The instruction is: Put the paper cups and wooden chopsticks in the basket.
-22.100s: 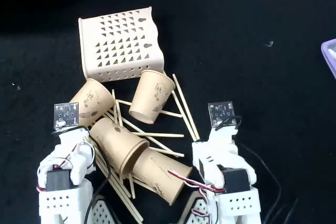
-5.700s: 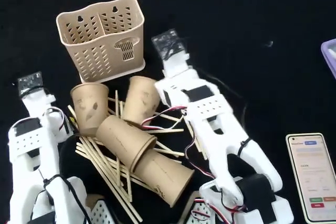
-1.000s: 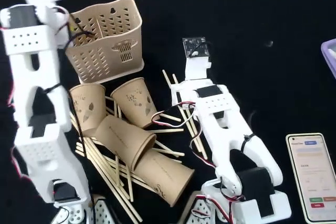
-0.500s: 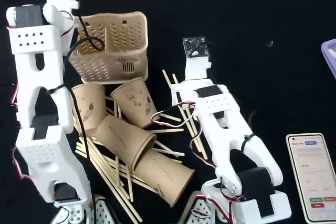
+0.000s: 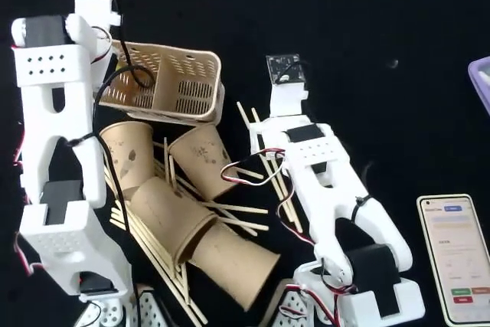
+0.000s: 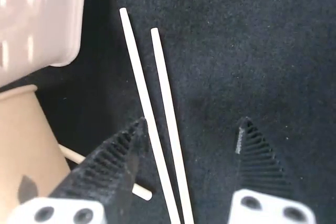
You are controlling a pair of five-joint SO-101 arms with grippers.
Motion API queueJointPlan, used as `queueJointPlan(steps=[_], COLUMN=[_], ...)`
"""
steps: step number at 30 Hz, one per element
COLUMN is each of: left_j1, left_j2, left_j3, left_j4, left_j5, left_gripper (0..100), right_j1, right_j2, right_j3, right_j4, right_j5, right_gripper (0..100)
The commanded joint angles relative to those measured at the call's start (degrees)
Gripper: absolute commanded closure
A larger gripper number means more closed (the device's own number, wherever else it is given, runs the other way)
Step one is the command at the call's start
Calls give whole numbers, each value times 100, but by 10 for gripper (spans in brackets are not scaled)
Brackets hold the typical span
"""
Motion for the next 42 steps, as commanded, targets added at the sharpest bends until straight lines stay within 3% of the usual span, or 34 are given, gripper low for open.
queueJointPlan(steps=[1,18,22,25,42], left_j1=[-154,-171,-48,110,259], left_j2=[0,615,615,624,-1125], left_j3=[-646,-1305,-1490,-1587,514], left_j4=[-70,-79,88,237,237], left_j5=[360,475,703,888,1749], left_gripper=[826,801,986,970,970], right_j1=[132,132,132,132,123], right_j2=[-303,-303,-303,-303,-303], right_j3=[-22,-13,-31,-31,-40], right_j4=[-79,-79,-79,-79,-79], right_j5=[53,53,53,53,53], right_gripper=[727,727,727,727,726])
